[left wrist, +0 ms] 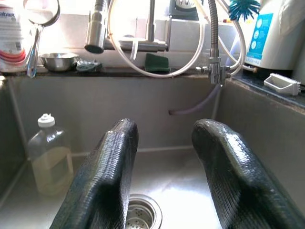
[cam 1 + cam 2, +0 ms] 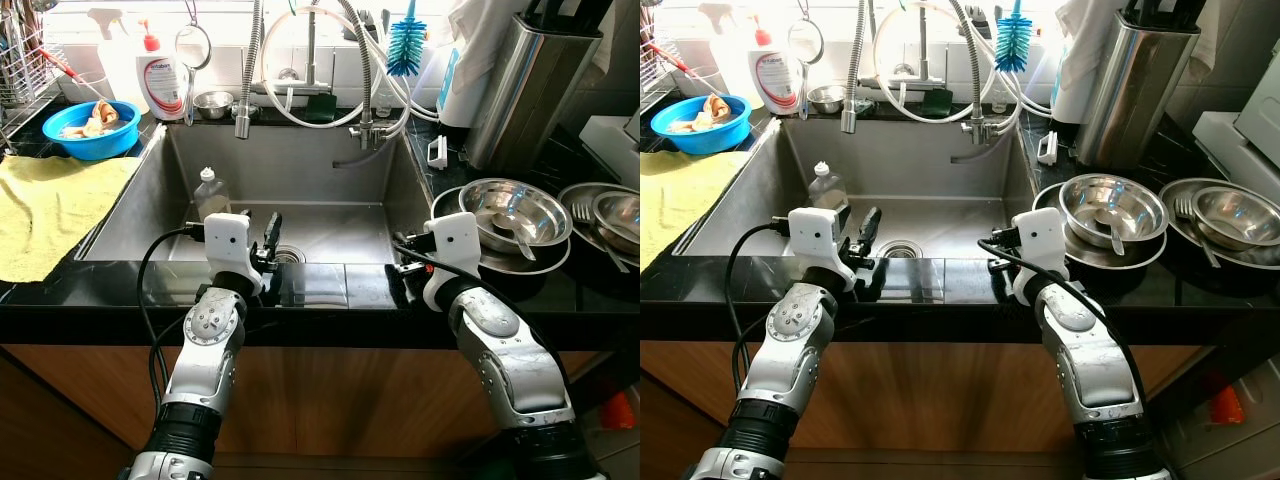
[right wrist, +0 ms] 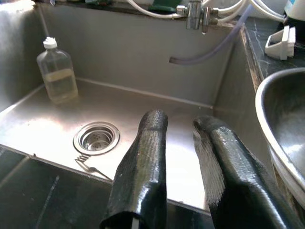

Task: Kitchen organization

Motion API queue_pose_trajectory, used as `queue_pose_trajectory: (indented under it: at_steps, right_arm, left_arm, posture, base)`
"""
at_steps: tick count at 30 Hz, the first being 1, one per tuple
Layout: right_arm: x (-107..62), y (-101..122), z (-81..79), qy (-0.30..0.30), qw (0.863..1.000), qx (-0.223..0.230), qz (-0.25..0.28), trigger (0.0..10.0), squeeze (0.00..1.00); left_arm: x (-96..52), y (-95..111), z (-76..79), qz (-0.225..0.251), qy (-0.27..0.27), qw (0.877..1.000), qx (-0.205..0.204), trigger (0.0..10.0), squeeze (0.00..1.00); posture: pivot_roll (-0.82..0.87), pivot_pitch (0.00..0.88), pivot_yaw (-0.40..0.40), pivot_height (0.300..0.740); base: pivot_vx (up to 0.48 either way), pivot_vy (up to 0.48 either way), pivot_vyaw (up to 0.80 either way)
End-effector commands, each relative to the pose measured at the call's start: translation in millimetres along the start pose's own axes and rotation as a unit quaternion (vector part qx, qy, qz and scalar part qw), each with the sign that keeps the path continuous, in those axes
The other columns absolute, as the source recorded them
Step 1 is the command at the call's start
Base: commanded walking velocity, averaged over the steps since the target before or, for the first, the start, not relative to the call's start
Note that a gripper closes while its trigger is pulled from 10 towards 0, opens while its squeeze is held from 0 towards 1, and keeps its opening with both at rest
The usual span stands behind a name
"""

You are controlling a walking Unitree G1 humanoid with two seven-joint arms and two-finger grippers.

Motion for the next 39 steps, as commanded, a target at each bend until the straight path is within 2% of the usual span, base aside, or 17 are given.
queue_pose_trajectory:
  at_steps: [1, 5, 6, 7, 8, 11, 13, 17, 20, 23, 26, 29, 34, 39]
  right_arm:
    - [0.4, -3, -0.2, -0.006, 1.000, -0.001, -0.003, 10.0, 0.00]
    - [-0.1, 0, 0.8, -0.011, 1.000, 0.001, 0.006, 10.0, 0.00]
    - [-3.6, 14, 4.4, -0.023, 0.999, -0.001, 0.042, 10.0, 0.00]
    - [-6.4, 23, 6.2, -0.030, 0.998, -0.004, 0.063, 10.0, 0.00]
    - [-11.3, 37, 9.5, -0.049, 0.994, -0.025, 0.095, 10.0, 0.00]
    - [-15.3, 49, 11.2, -0.069, 0.989, -0.062, 0.118, 10.0, 0.00]
    - [-21.2, 58, 12.4, -0.087, 0.984, -0.080, 0.136, 10.0, 0.00]
    - [-31.5, 64, 17.2, -0.121, 0.978, -0.082, 0.151, 10.0, 0.00]
    - [-43.7, 69, 23.4, -0.165, 0.966, -0.120, 0.156, 10.0, 0.00]
    - [-50.1, 70, 28.7, -0.198, 0.961, -0.118, 0.153, 10.0, 0.00]
    - [-65.9, 60, 49.0, -0.289, 0.944, -0.106, 0.119, 10.0, 0.00]
    - [-74.7, 47, 63.4, -0.336, 0.934, -0.083, 0.086, 10.0, 0.00]
    - [-73.9, 29, 66.2, -0.339, 0.938, -0.062, 0.046, 10.0, 0.00]
    - [-73.8, 22, 64.5, -0.342, 0.938, -0.042, 0.030, 10.0, 0.00]
  left_arm:
    - [-2.3, -4, -1.0, -0.004, -0.002, 1.000, 0.002, 10.0, 0.00]
    - [-2.5, -2, -6.0, -0.004, -0.005, 1.000, 0.009, 10.0, 0.00]
    - [-2.2, 2, -15.9, -0.005, -0.009, 1.000, 0.020, 10.0, 0.00]
    - [-2.0, 4, -19.0, -0.006, -0.018, 0.999, 0.028, 10.0, 0.00]
    - [-1.6, 7, -22.6, -0.010, -0.036, 0.999, 0.037, 10.0, 0.00]
    - [-0.8, 10, -24.1, -0.017, -0.066, 0.997, 0.043, 10.0, 0.00]
    - [-0.3, 12, -27.6, -0.034, -0.111, 0.991, 0.067, 10.0, 0.00]
    - [0.1, 16, -35.1, -0.047, -0.132, 0.987, 0.079, 10.0, 0.00]
    - [-3.4, 16, -33.7, -0.064, -0.163, 0.982, 0.075, 10.0, 0.00]
    - [-5.9, 14, -29.7, -0.076, -0.182, 0.978, 0.061, 10.0, 0.00]
    - [-10.5, 9, -20.5, -0.097, -0.217, 0.970, 0.046, 10.0, 0.00]
    - [-12.3, 7, -16.7, -0.103, -0.228, 0.967, 0.039, 10.0, 0.00]
    - [-12.3, 5, -15.2, -0.110, -0.228, 0.967, 0.040, 10.0, 0.00]
    - [-12.9, 6, -16.0, -0.114, -0.227, 0.967, 0.036, 10.0, 0.00]
  posture:
    - [-0.11, 0.000, -0.013, 0.740]
    - [-0.11, 0.000, -0.010, 0.740]
    - [-0.11, 0.000, -0.005, 0.740]
    - [-0.11, 0.000, -0.005, 0.740]
    - [-0.12, 0.000, -0.002, 0.740]
    - [-0.12, 0.000, 0.000, 0.740]
    - [-0.12, 0.000, -0.004, 0.740]
    - [-0.11, 0.000, -0.003, 0.740]
    - [-0.12, 0.000, -0.001, 0.740]
    - [-0.12, 0.000, 0.000, 0.740]
    - [-0.12, 0.000, 0.001, 0.740]
    - [-0.13, 0.000, 0.004, 0.740]
    - [-0.13, 0.000, 0.004, 0.740]
    - [-0.13, 0.000, 0.005, 0.740]
  base:
    - [0.000, 0.000, 0.00]
    - [0.000, 0.000, 0.00]
    - [0.000, 0.000, 0.00]
    - [0.000, 0.000, 0.00]
    - [0.000, 0.000, 0.00]
    - [0.000, 0.000, 0.00]
    - [0.000, 0.000, 0.00]
    - [0.000, 0.000, 0.00]
    - [0.000, 0.000, 0.00]
    - [0.000, 0.000, 0.00]
    - [0.000, 0.000, 0.00]
    - [0.000, 0.000, 0.00]
    - [0.000, 0.000, 0.00]
    - [0.000, 0.000, 0.00]
Point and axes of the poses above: a point about 5 cm out from each wrist's last joint towards the gripper, its own x axis pointing out of the wrist towards the gripper, its own y axis along the axis of the wrist's last joint, z = x × y, the point moved 2 cm from there along x, pointing out of the wrist towards the gripper, and after that the axes turned 6 degrees about -x, right-handed, at the moved point
